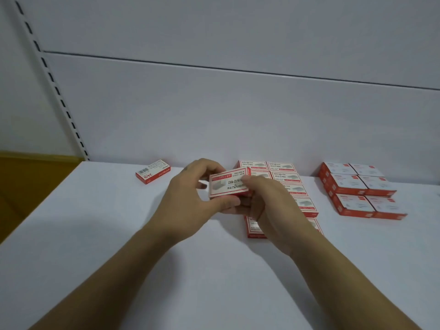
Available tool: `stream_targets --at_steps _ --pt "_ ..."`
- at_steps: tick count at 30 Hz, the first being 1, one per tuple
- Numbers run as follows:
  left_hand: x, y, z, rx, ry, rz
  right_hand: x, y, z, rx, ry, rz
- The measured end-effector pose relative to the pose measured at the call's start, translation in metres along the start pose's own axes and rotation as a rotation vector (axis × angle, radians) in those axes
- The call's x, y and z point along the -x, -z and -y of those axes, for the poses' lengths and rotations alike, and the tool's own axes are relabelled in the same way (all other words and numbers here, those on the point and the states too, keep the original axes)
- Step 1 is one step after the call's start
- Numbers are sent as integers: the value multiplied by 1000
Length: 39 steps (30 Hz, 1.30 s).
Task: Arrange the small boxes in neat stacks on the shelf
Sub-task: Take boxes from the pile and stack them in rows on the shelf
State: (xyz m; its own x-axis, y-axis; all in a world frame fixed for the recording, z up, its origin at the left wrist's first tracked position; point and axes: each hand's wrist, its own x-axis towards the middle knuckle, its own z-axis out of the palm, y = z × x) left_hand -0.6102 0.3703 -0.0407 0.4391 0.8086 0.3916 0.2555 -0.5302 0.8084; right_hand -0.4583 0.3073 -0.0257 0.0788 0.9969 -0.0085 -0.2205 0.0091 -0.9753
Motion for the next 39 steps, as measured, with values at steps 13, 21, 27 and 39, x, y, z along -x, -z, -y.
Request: stream_targets --at_steps 13,21,27,39 --pt "0 -1 -2 415 205 -93 -2 8 1 178 107 -199" --pt "-2 -8 -1 636 320 -9 1 9 -5 588 106 2" --pt "0 -7 4 466 264 -2 0 8 -1 544 178 -145" --pt "5 -12 1 92 98 -66 -1 16 9 183 49 -213"
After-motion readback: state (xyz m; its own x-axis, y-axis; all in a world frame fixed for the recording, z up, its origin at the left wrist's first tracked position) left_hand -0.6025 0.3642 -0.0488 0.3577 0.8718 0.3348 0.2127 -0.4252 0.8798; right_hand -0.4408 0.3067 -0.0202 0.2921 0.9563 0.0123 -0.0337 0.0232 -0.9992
